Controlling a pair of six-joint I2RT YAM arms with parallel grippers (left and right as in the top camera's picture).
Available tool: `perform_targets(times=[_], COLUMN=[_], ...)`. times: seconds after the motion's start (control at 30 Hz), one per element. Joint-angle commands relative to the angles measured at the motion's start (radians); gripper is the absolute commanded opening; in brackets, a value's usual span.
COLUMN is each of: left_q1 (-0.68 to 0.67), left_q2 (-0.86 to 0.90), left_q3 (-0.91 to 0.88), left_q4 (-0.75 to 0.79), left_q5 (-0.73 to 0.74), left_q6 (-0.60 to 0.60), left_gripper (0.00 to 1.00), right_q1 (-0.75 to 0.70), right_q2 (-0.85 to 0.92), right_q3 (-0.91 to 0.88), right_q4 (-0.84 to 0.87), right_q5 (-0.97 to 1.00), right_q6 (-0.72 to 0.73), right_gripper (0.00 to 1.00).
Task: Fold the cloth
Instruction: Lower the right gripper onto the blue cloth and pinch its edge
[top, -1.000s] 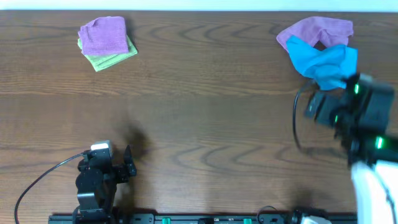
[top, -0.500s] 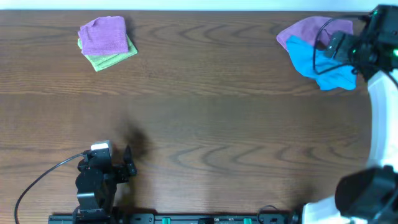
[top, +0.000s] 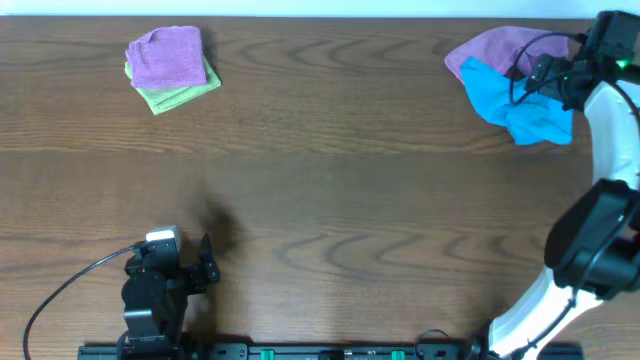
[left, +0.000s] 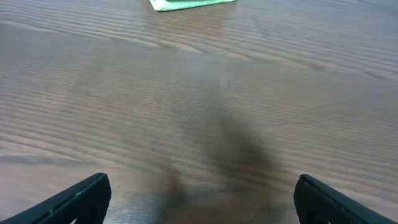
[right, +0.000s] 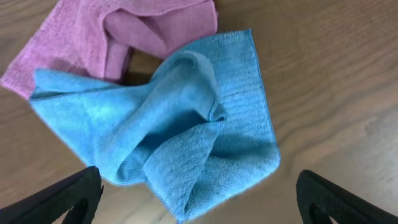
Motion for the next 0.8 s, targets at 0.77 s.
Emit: perform_targets(times=[0.77], left_q1=[-0.001], left_q2=[-0.007], left_q3=[-0.006], left_q4=[0.000], left_q5=[-0.011], left_q6=[0.011], left_gripper=[0.95], right_q1=[-0.092], right_q2=[0.284], right_q3=[0.021], right_q4=[0.305], right_q5=[-0.072], right_q6=[-0.174], right_gripper=[0.85])
